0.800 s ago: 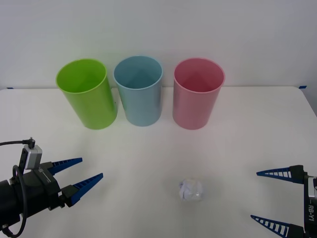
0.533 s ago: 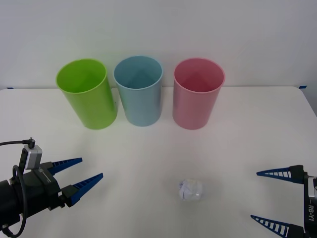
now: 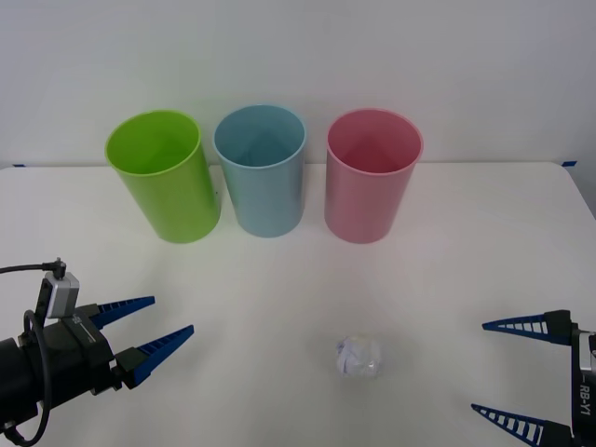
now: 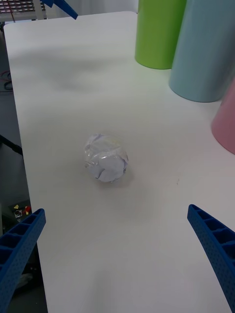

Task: Put cans in the blue bin and PET bottles in the pink bin and trash in the green bin.

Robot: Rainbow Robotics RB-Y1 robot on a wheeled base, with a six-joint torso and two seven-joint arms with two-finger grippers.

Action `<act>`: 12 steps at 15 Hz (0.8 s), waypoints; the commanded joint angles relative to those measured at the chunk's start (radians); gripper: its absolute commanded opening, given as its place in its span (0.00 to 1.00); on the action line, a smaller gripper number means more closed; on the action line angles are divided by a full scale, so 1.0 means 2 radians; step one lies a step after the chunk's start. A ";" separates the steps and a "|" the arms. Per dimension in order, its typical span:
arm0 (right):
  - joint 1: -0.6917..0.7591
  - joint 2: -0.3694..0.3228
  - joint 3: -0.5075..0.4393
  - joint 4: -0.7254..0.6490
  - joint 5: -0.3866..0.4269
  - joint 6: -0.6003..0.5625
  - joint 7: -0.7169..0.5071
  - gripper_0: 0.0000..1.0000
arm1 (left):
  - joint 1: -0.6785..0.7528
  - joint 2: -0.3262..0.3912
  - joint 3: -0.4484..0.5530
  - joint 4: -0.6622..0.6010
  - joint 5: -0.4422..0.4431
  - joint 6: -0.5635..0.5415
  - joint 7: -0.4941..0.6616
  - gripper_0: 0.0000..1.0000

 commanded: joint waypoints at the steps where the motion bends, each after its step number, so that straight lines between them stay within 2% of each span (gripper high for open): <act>1: 0.000 -0.005 -0.002 -0.008 0.006 0.002 -0.003 1.00 | 0.000 0.000 0.000 0.000 0.000 0.000 0.000 1.00; 4: -0.002 -0.033 -0.005 -0.038 -0.001 0.016 -0.020 1.00 | 0.000 0.000 0.000 0.000 0.000 0.000 0.000 1.00; 10: -0.019 -0.104 -0.024 -0.098 -0.005 0.021 -0.122 1.00 | 0.000 0.000 0.000 0.000 0.000 0.000 0.000 1.00; 12: -0.018 -0.133 -0.028 -0.128 0.011 0.021 -0.170 1.00 | 0.000 0.000 0.000 0.000 0.000 0.000 0.000 1.00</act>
